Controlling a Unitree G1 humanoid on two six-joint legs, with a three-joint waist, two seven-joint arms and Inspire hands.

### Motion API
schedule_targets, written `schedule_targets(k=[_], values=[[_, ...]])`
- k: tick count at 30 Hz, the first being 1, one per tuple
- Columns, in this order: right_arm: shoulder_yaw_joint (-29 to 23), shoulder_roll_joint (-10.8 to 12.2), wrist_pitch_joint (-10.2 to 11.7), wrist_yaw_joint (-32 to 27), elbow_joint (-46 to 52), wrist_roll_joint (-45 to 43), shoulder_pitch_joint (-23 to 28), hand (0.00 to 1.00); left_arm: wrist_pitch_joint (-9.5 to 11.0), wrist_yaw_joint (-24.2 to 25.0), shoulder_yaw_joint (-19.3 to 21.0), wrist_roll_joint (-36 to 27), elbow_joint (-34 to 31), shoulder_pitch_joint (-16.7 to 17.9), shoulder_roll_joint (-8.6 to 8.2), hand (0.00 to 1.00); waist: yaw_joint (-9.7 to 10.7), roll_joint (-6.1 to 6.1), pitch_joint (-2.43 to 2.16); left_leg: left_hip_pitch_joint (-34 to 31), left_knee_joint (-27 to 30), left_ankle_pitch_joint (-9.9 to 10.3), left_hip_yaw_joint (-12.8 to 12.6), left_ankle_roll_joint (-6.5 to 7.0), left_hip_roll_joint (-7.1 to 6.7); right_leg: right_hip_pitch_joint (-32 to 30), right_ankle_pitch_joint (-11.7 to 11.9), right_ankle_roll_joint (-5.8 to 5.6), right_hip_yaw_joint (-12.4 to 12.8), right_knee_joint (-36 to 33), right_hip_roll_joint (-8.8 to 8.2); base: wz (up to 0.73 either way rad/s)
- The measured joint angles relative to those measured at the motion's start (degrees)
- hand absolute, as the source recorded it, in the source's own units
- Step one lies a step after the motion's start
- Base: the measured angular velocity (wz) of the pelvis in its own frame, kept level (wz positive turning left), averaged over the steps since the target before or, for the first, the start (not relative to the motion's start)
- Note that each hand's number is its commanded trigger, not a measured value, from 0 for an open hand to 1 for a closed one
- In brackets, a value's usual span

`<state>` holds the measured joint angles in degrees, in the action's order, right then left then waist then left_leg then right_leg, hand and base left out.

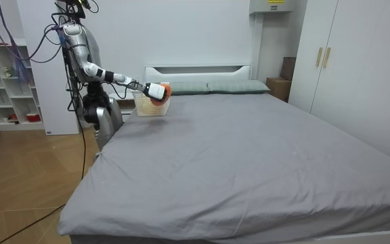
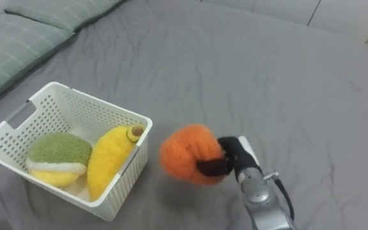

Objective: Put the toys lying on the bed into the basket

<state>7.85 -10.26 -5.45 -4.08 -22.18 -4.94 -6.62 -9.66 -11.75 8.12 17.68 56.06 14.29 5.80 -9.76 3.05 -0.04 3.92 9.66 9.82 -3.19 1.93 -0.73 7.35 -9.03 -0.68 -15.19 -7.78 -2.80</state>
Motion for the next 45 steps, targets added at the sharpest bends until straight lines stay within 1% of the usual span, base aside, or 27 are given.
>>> schedule_targets(k=[1,2,4,6,8,12,15,16,17,19,21,23,25,27,28,29,30,31,32,33,35,36,37,39,41,44,45], values=[[-0.9,-0.1,0.6,-0.8,1.7,0.2,0.0,1.0,0.3,0.0,0.3,0.0,0.1,0.0,0.0,0.0,0.3,0.07,0.02,0.2,-0.2,0.0,-0.6,0.0,0.05,0.0,0.0,0.0,0.8,0.0,0.13,-0.22],[-1.8,-0.2,0.6,-1.2,3.3,0.1,0.0,1.0,0.5,0.0,0.4,0.0,0.1,-0.1,0.0,0.0,0.4,0.08,0.04,0.5,-0.6,0.0,-1.3,0.01,0.14,0.0,0.0,0.0,1.2,-0.1,0.18,-0.24],[-2.9,-0.6,0.6,-1.7,5.6,0.0,0.0,1.0,0.9,0.0,0.9,0.0,0.0,-0.2,-0.01,0.0,0.9,0.13,0.09,0.6,-1.0,0.0,-1.5,0.02,0.14,-0.3,0.0,0.0,1.7,-0.1,0.17,-0.14],[-3.1,-1.6,0.6,-2.5,8.6,0.6,0.0,1.0,1.1,0.1,1.3,-0.1,-0.8,-0.3,0.07,0.0,1.8,0.17,0.13,0.7,-1.2,0.1,-1.9,0.08,0.16,-0.5,0.0,-0.01,2.2,-0.3,0.21,-0.12],[-3.3,-2.4,0.6,-2.4,11.0,1.0,0.0,1.0,1.4,0.4,1.4,0.0,-1.1,-0.3,0.08,0.0,1.8,0.16,0.14,0.9,-1.4,0.1,-2.5,0.08,0.25,-0.6,0.0,-0.01,2.7,-0.3,0.3,-0.14],[-3.9,-2.4,0.5,-2.1,15.7,-0.1,-1.0,1.0,1.5,1.6,2.6,0.1,-1.0,-1.4,-0.1,0.0,1.3,0.24,0.14,0.5,-1.5,0.1,-3.1,0.07,0.42,-1.8,0.0,-0.01,3.5,-1.0,0.45,-0.1],[-3.4,-2.4,0.4,-2.0,17.9,-1.4,-2.3,1.0,1.8,1.6,2.6,0.2,-1.0,-1.6,-0.01,0.0,0.5,0.33,0.09,0.5,-1.5,0.1,-3.1,0.06,0.45,-2.1,0.0,-0.01,3.6,-1.0,0.48,-0.01],[-3.2,-2.4,0.4,-2.0,18.5,-1.8,-3.1,1.0,1.8,1.6,2.3,0.4,-1.1,-2.1,0.04,0.0,-0.2,0.35,0.09,0.3,-1.5,0.1,-3.1,0.04,0.47,-2.4,0.0,0.0,3.5,-1.1,0.5,0.0],[-2.4,-2.5,0.4,-1.7,18.5,-2.0,-4.3,1.0,1.8,1.6,2.2,0.5,-1.1,-2.1,0.04,0.0,-0.3,0.38,0.11,0.3,-1.4,0.1,-3.1,0.04,0.47,-2.4,0.0,0.0,3.4,-1.1,0.48,0.0],[-1.9,-2.5,0.3,-0.6,18.5,-2.0,-5.7,1.0,1.8,1.6,2.2,0.5,-0.7,-1.9,0.14,0.0,-1.3,0.45,0.14,0.3,-1.4,0.1,-3.0,0.03,0.49,-2.4,0.0,0.0,3.4,-1.1,0.51,0.0],[-0.2,-2.5,0.0,0.0,18.5,-2.3,-8.1,1.0,1.8,1.6,2.3,0.5,0.0,-2.1,0.4,0.0,-2.5,0.71,0.3,0.2,-1.4,0.1,-2.9,0.02,0.5,-2.4,0.0,0.0,3.2,-1.1,0.53,0.0],[1.2,-2.3,-0.3,1.1,18.5,-3.7,-10.1,1.0,1.6,1.7,2.3,0.5,0.3,-2.2,0.47,0.0,-3.5,1.04,0.19,-0.2,-1.4,0.1,-2.9,0.02,0.52,-2.7,0.0,0.0,3.1,-1.0,0.53,0.0],[3.0,-2.3,-0.6,2.4,18.5,-4.9,-12.2,1.0,1.4,2.3,2.1,0.6,0.3,-2.4,0.51,0.0,-4.6,1.38,0.35,-0.3,-1.4,0.1,-2.7,0.02,0.51,-2.7,0.0,0.0,2.6,-1.0,0.46,0.09],[5.5,-1.6,-0.9,3.7,17.5,-5.7,-15.0,1.0,1.1,2.4,1.1,0.6,0.4,-2.8,0.86,0.0,-4.9,2.03,0.7,-0.5,-1.1,0.1,-1.2,0.01,0.35,-2.1,0.0,-0.01,1.2,-0.9,0.31,0.27],[6.1,-1.4,-0.9,3.9,17.0,-5.8,-15.5,1.0,1.0,2.4,0.8,0.6,0.4,-2.9,0.89,0.0,-5.1,2.19,0.75,-0.5,-1.0,0.1,-0.9,0.01,0.31,-2.0,0.0,-0.01,0.9,-0.8,0.27,0.26],[6.8,-0.7,-1.1,4.4,15.9,-6.0,-16.4,0.92,0.8,2.4,0.5,0.6,0.4,-3.2,0.84,0.0,-5.9,2.39,0.82,-0.5,-0.9,0.1,-0.5,0.02,0.22,-1.8,0.0,-0.01,0.7,-0.7,0.22,0.17],[7.1,0.1,-1.9,4.5,15.6,-6.1,-16.4,0.73,0.4,2.5,0.4,0.9,0.3,-3.6,0.76,0.0,-6.6,2.63,0.77,-0.6,-0.9,0.1,-0.1,0.04,0.09,-1.6,0.0,-0.02,0.6,-0.7,0.14,0.16],[7.2,0.5,-2.2,4.7,15.4,-6.1,-16.4,0.62,0.3,2.5,0.4,1.4,0.2,-3.6,0.74,0.0,-6.7,2.66,0.78,-0.6,-0.9,0.1,0.2,0.06,0.03,-1.5,0.0,-0.02,0.4,-0.7,0.09,0.12],[7.5,1.1,-2.3,5.0,14.9,-6.1,-16.4,0.47,0.1,2.7,0.5,2.4,0.0,-3.7,0.74,0.0,-7.6,2.68,0.79,-0.6,-0.8,0.1,0.3,0.08,-0.03,-1.5,0.0,-0.02,-0.2,-0.7,0.0,0.14],[8.0,1.2,-2.4,5.1,14.5,-6.1,-16.4,0.22,-0.2,2.9,0.5,3.0,-0.5,-3.6,0.74,0.0,-8.1,2.77,0.77,-0.9,-0.5,0.1,0.8,0.09,-0.15,-1.4,0.0,-0.03,-0.9,-0.7,-0.13,0.14],[9.2,1.3,-3.1,5.2,14.5,-6.1,-16.6,0.02,-0.4,3.5,0.5,3.3,-1.0,-3.8,0.9,0.0,-8.3,2.98,0.83,-1.5,-0.1,0.0,1.6,0.16,-0.28,-1.5,0.0,-0.03,-2.1,-0.7,-0.24,0.21],[9.4,1.3,-3.3,5.4,14.5,-6.1,-16.6,0.0,-0.5,3.6,0.5,3.3,-1.0,-3.9,0.9,0.0,-8.6,3.01,0.82,-1.6,0.0,0.0,1.8,0.16,-0.3,-1.5,0.0,-0.03,-2.2,-0.7,-0.25,0.16],[9.9,1.4,-3.4,5.7,14.2,-6.2,-16.6,0.0,-0.7,3.8,0.5,3.3,-1.0,-4.0,0.87,0.0,-9.4,3.05,0.8,-1.8,0.0,0.0,2.0,0.16,-0.31,-1.5,0.0,-0.04,-2.2,-0.7,-0.24,0.12],[10.7,1.4,-3.6,6.2,13.4,-6.7,-17.0,0.0,-1.1,4.0,0.5,3.3,-1.1,-4.2,0.88,0.0,-9.6,3.2,0.74,-2.4,0.2,0.0,2.7,0.15,-0.38,-1.4,0.0,-0.05,-2.5,-0.7,-0.24,0.17],[11.2,1.6,-4.6,6.8,13.4,-6.6,-17.1,0.0,-1.7,4.1,0.4,3.4,-1.5,-4.2,0.71,0.0,-10.0,3.4,0.73,-2.8,0.8,0.0,3.5,0.11,-0.56,-1.5,0.0,-0.1,-3.1,-0.7,-0.28,0.18],[11.3,1.7,-4.7,6.8,12.8,-6.6,-17.2,0.0,-2.0,4.6,0.2,3.4,-2.3,-4.4,0.41,0.0,-11.1,3.78,0.74,-3.3,0.9,-0.1,3.8,0.12,-0.64,-1.5,0.0,-0.1,-3.7,-0.7,-0.38,0.08],[11.3,1.8,-4.6,6.8,12.0,-6.6,-17.2,0.0,-2.0,4.6,0.1,3.3,-2.7,-4.4,0.41,0.0,-11.2,4.01,0.84,-3.2,0.9,-0.1,3.9,0.12,-0.68,-1.5,0.0,-0.11,-3.8,-0.7,-0.39,0.1]])
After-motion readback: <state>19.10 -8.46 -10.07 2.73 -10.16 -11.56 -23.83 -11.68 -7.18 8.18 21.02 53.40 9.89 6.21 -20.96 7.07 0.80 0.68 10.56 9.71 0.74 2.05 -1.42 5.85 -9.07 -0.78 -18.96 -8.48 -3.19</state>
